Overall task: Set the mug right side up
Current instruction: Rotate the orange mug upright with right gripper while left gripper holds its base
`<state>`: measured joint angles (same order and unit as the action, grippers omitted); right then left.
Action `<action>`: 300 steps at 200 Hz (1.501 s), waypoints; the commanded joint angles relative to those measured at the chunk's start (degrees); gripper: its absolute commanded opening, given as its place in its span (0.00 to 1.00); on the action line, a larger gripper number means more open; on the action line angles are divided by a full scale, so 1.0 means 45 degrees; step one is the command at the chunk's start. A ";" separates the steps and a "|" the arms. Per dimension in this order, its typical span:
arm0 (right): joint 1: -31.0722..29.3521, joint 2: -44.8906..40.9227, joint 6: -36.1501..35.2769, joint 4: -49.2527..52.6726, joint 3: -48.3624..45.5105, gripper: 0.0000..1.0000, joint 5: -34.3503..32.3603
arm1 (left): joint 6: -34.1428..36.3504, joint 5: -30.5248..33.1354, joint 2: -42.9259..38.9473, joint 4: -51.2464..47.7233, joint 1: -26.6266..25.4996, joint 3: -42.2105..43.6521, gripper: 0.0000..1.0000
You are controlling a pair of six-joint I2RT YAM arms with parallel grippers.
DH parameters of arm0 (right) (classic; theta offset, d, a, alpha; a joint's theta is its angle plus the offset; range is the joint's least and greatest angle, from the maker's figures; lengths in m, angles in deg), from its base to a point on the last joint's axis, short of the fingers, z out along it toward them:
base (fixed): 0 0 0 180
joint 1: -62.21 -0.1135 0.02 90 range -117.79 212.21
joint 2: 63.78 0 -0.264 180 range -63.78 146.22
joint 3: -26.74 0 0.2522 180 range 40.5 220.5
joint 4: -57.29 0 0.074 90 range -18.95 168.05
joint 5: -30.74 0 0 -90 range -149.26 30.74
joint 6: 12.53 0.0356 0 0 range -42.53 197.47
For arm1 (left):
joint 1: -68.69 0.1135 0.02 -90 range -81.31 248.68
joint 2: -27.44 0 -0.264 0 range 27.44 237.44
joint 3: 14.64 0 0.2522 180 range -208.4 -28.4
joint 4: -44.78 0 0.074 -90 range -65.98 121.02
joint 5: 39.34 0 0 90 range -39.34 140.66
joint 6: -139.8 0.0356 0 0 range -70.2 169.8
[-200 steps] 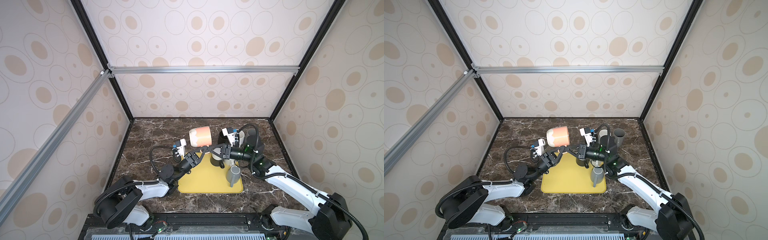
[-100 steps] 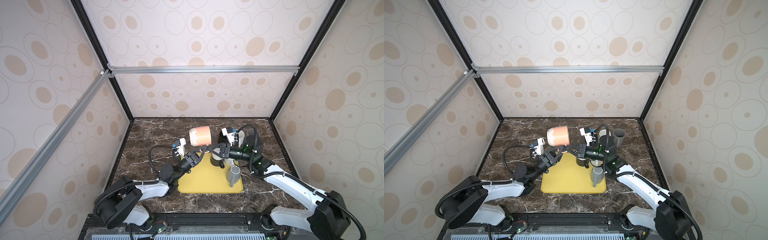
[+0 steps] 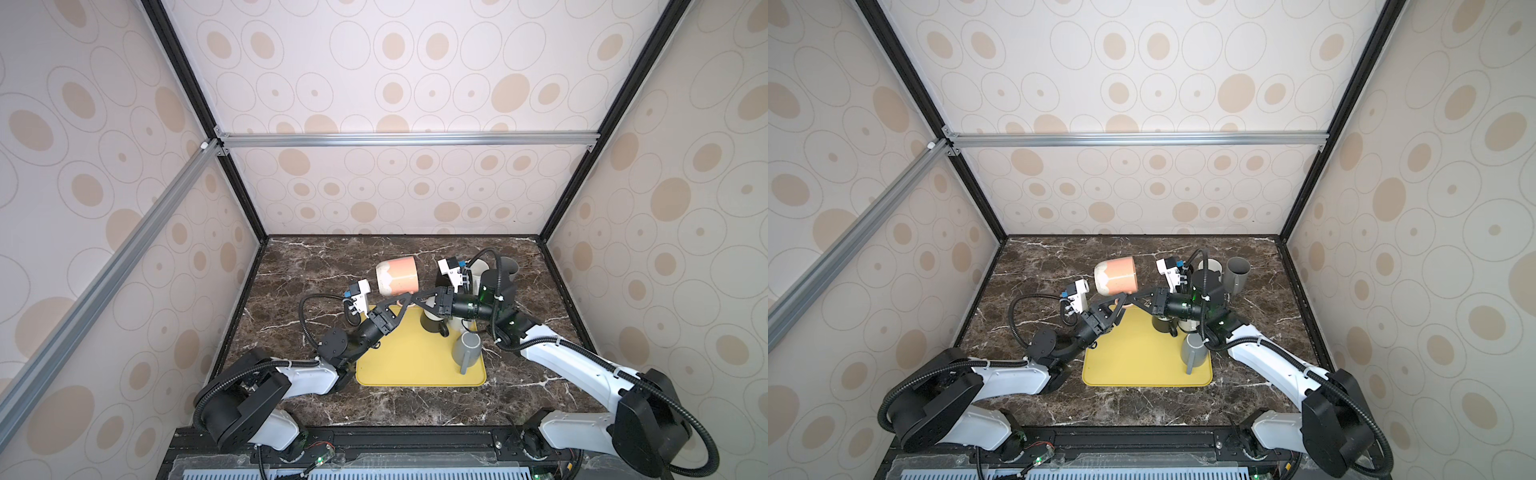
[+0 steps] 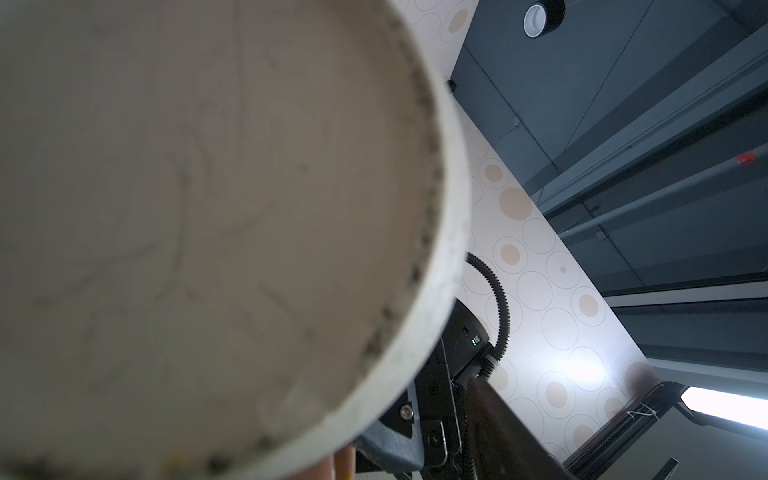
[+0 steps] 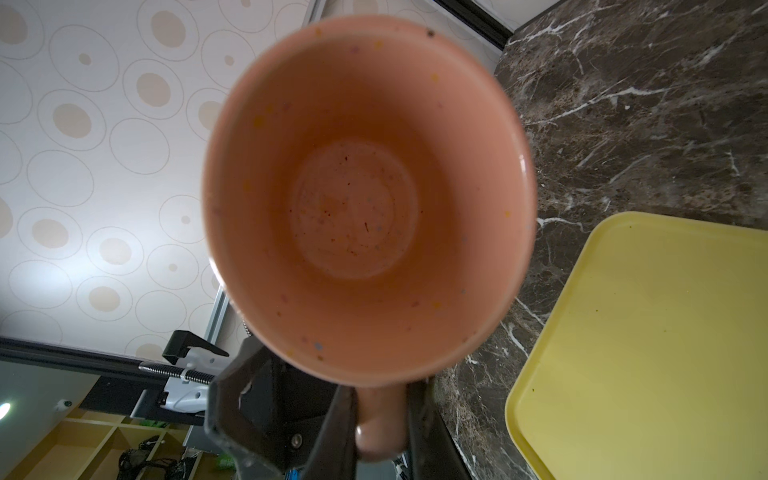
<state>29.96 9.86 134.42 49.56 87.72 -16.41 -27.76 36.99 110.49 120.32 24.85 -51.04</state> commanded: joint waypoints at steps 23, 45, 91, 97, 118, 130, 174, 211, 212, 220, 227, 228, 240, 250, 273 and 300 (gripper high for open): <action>-0.0230 0.0838 -0.0131 -0.0921 0.0911 0.00 0.0368 | -0.0320 -0.0298 0.0676 0.3612 0.0165 0.0304 0.65; -0.0236 0.1258 -0.0059 -0.1127 0.0998 0.00 0.0438 | -0.0312 -0.0235 0.0914 0.3601 0.0336 0.0599 0.65; -0.0186 0.2088 -0.0329 -0.0539 0.1464 0.00 0.0515 | -0.0386 -0.0084 0.0940 0.3612 0.0900 0.1360 0.65; -0.0188 0.2237 -0.0316 -0.0546 0.1461 0.00 0.0555 | -0.0415 -0.0058 0.0940 0.3605 0.0955 0.1514 0.65; -0.0178 0.2719 -0.0044 -0.0759 0.1395 0.00 0.0717 | -0.0475 0.0133 0.0920 0.3613 0.1112 0.1885 0.54; -0.0183 0.2838 0.0013 -0.0877 0.1281 0.00 0.0686 | -0.0470 0.0210 0.0935 0.3598 0.1210 0.2020 0.24; -0.0177 0.2945 -0.0120 -0.0809 0.0996 0.00 0.0654 | -0.0634 -0.0302 0.1500 0.3608 0.1425 0.1677 0.00; -0.0182 0.3280 0.0144 -0.1837 0.0894 0.00 0.1430 | -0.0508 -0.0871 0.1461 0.3611 0.1436 0.1018 0.00; -0.0180 0.3301 0.0180 -0.1899 0.0893 0.00 0.1472 | -0.0494 -0.0889 0.1464 0.3612 0.1438 0.1002 0.00; -0.0178 0.3428 0.0426 -0.2357 0.0912 0.01 0.1748 | -0.0472 -0.0994 0.1376 0.3611 0.1426 0.0915 0.00; -0.0189 0.3530 0.0660 -0.2646 0.0932 0.04 0.1924 | -0.0426 -0.1048 0.1317 0.3608 0.1423 0.0870 0.00; -0.0183 0.3543 0.0701 -0.2704 0.0932 0.04 0.1953 | -0.0424 -0.1056 0.1314 0.3611 0.1422 0.0870 0.00; -0.0190 0.3653 0.1113 -0.3431 0.0895 0.08 0.2161 | -0.0432 -0.1156 0.1239 0.3613 0.1430 0.0777 0.00; -0.0210 0.3693 0.1387 -0.3836 0.0864 0.09 0.2229 | -0.0389 -0.1296 0.1204 0.3604 0.1422 0.0712 0.00; -0.0242 0.3630 0.1601 -0.4272 0.0857 0.14 0.2294 | -0.0295 -0.1374 0.1099 0.3610 0.1429 0.0636 0.00; -0.0313 0.3483 0.1922 -0.4708 0.0836 0.22 0.2389 | -0.0248 -0.1369 0.0999 0.3613 0.1423 0.0611 0.00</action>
<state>30.57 26.91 138.81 36.86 91.27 -11.04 -32.24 35.35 116.23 122.68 31.93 -45.18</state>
